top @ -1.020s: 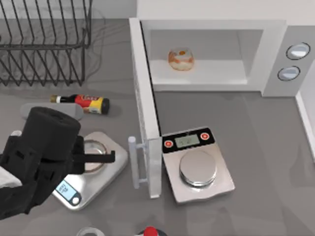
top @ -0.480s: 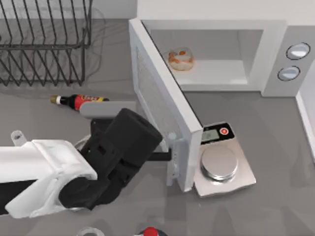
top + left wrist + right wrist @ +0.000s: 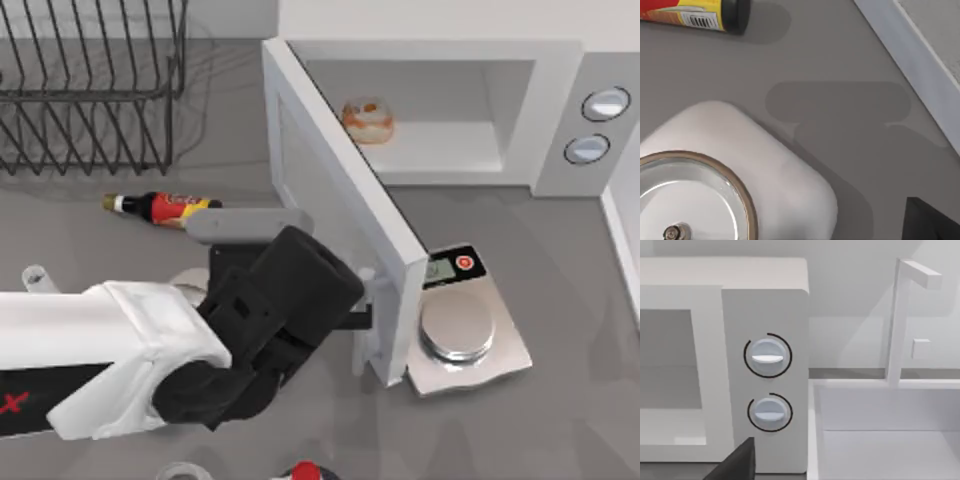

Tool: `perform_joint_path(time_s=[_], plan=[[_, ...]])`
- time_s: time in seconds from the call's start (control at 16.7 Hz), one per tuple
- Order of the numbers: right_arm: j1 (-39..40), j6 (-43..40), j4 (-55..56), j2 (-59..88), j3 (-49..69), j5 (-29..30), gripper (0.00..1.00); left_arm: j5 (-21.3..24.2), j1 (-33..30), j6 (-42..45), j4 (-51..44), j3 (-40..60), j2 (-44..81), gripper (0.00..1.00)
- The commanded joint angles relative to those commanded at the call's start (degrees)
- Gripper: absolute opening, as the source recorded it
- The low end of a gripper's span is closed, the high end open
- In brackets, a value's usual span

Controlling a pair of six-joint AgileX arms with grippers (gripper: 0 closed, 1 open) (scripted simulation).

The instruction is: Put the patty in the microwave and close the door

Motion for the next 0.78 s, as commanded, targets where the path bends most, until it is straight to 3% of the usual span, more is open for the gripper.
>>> perform_joint_path(time_s=[0.48, 0.78], plan=[[0.0, 0.0, 0.0, 0.0, 0.0, 0.0, 1.0, -4.6, -8.8, -9.2, -8.1, 19.0, 15.5, 0.0], [0.0, 0.0, 0.0, 0.0, 0.0, 0.0, 1.0, -4.9, -9.6, -10.0, -9.0, 20.5, 17.0, 0.0]])
